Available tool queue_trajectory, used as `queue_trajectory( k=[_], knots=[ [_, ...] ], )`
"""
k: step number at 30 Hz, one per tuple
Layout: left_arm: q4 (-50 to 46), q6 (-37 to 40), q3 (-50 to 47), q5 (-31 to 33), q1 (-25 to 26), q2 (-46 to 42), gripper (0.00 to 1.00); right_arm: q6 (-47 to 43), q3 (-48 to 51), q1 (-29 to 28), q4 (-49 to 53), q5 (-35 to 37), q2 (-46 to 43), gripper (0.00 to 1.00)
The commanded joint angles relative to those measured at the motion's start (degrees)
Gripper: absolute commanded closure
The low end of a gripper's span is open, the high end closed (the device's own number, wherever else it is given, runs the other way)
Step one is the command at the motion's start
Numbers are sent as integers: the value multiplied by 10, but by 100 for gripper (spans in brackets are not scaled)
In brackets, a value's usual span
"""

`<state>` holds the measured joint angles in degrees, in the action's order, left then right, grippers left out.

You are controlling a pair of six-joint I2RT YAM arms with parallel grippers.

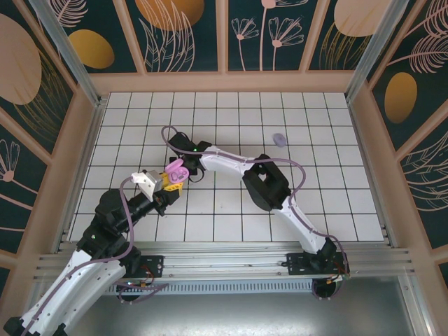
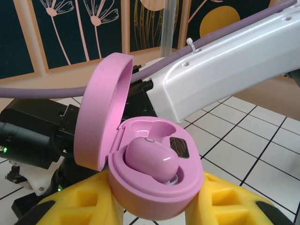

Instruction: Insert the wireless bluetooth earbuds into the charging case

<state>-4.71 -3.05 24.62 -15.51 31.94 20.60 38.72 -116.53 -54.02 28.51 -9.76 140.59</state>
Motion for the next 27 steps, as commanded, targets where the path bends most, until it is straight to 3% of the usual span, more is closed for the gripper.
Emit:
queue_trajectory(
  k=[1,17,27],
  knots=[
    [17,-10,-4,6,1,-4,99,-28,48,25,33,36,-61,82],
    [86,-5,-6,-27,0,78,99,-111,357,140,37,5,-299,82],
    [146,9,9,-55,1,169,99,-176,500,209,82,-18,-370,82]
  ],
)
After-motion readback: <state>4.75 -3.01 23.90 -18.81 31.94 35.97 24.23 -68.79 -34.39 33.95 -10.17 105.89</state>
